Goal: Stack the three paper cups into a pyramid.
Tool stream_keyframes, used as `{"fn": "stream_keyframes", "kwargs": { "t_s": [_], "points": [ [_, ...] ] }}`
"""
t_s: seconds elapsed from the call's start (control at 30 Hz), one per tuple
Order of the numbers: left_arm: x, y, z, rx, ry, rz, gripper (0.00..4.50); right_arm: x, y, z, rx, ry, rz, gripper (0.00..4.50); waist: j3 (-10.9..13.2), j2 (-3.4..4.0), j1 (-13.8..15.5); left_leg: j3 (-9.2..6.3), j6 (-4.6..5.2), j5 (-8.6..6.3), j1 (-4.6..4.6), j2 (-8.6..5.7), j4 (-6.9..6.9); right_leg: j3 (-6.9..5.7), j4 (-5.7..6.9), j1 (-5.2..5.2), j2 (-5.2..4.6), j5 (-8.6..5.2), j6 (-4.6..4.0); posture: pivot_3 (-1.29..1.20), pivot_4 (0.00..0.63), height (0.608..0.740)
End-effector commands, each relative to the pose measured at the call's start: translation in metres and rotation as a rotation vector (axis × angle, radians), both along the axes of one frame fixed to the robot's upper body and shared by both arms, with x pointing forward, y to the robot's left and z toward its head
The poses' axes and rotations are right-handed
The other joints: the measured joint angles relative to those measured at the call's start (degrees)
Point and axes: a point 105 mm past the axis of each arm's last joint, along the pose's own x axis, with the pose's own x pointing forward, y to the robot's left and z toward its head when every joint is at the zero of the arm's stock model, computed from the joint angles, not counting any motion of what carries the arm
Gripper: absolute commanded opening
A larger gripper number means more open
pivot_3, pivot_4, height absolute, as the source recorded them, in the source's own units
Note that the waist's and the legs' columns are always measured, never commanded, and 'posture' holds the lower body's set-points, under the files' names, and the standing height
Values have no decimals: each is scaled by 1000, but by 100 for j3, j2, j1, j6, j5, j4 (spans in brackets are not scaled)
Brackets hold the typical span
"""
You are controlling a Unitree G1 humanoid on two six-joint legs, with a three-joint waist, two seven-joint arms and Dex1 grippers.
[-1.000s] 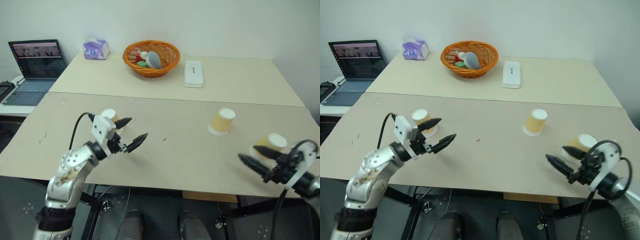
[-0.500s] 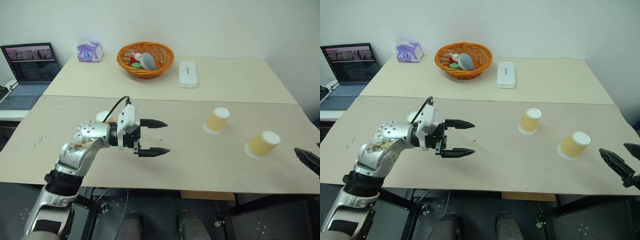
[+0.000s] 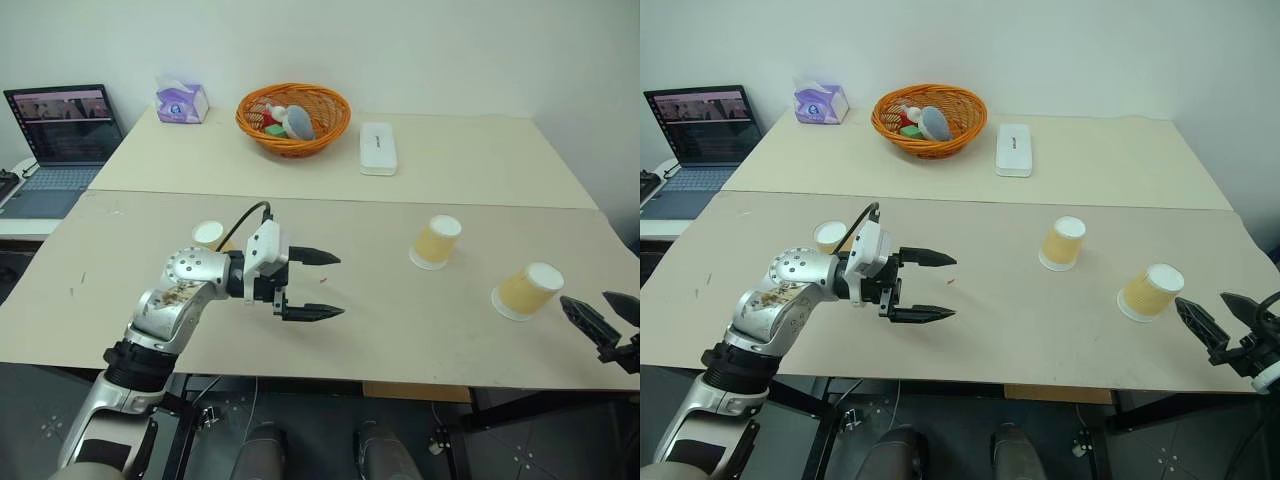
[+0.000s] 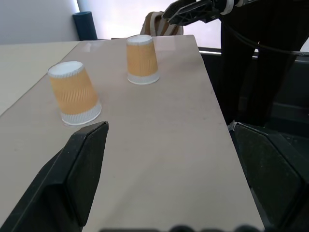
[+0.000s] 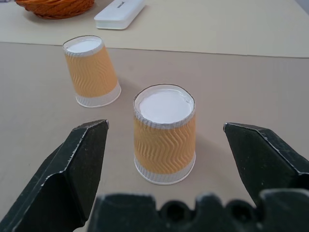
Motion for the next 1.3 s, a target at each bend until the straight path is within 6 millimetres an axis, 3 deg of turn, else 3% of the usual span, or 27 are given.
{"fn": "stream_keyframes", "kwargs": {
  "t_s": [0.03, 0.23, 0.6, 0.83, 1.07, 1.3],
  "points": [
    [-6, 1, 12, -23, -53, 16, 4414, 10, 1, 11, -37, -35, 25, 4500, 0, 0, -1, 0, 0, 0, 1, 0, 0, 0, -1, 2, 0, 0, 0, 0, 150, 675],
    [-4, 5, 14, -28, -48, 61, 4414, 24, 10, 8, -20, -26, 77, 4500, 0, 1, 0, 0, 0, 0, 2, 1, 0, 0, 0, 0, 1, 1, 2, 0, 150, 675],
    [-7, 8, 18, -39, -45, 86, 4414, 28, 6, 7, -16, -24, 80, 4500, 1, 1, 9, 1, 0, 0, 0, 0, 0, 0, -3, 0, 0, 1, 2, 0, 150, 675],
    [-6, 9, 23, -47, -39, 96, 4414, 33, 14, -5, -8, -4, 103, 4500, 1, 1, -6, 1, 0, 0, 2, 0, -1, 1, -2, -1, 0, 1, 2, 0, 150, 675],
    [-7, 8, 27, -58, -35, 103, 4414, 45, 7, -16, -33, 21, 93, 4500, 1, 1, 1, 2, 0, 0, 1, 0, 0, 1, -3, -1, 0, 1, 2, 0, 150, 675],
    [-9, 11, 29, -68, -25, 122, 4414, 60, -1, -11, -60, -6, 82, 4500, 3, 3, -1, 3, 0, 0, 1, 0, -1, 1, -3, -2, 0, 2, 1, 0, 150, 675]
  ]
}}
